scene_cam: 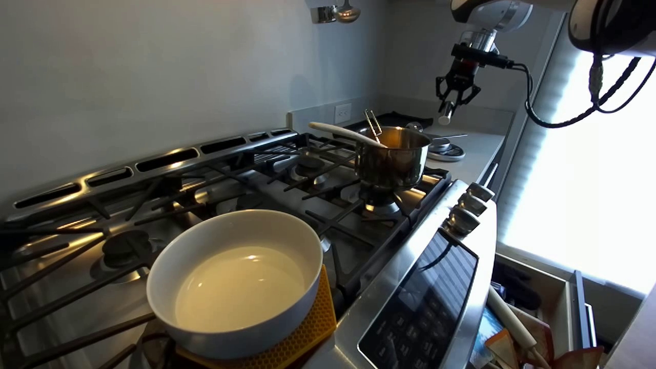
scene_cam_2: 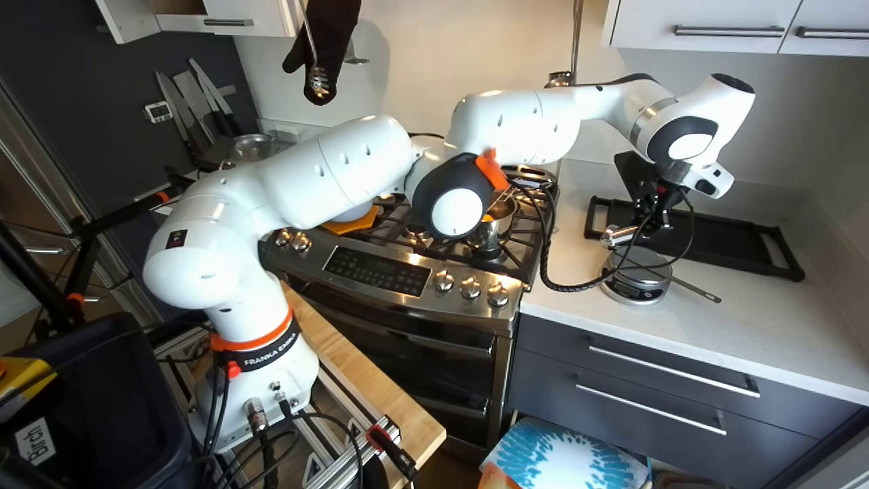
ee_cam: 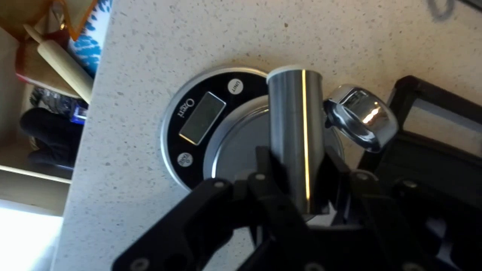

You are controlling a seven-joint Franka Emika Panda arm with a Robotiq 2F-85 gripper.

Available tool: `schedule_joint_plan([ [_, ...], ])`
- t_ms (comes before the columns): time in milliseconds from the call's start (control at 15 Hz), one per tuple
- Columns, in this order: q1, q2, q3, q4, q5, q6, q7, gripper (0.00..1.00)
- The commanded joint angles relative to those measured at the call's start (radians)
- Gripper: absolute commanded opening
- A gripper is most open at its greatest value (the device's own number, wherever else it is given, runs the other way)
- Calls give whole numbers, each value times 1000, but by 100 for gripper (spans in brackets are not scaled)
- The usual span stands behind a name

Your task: Put a silver cylinder on the kitchen scale

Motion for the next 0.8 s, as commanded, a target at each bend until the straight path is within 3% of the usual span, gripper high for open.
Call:
schedule_joint_plan([
  [0, -32, 62, 53, 27, 25, 27, -208, 11],
  [267, -6, 76, 43, 29, -7, 27, -320, 11],
  [733, 39, 88, 9, 16, -29, 172, -188, 11],
])
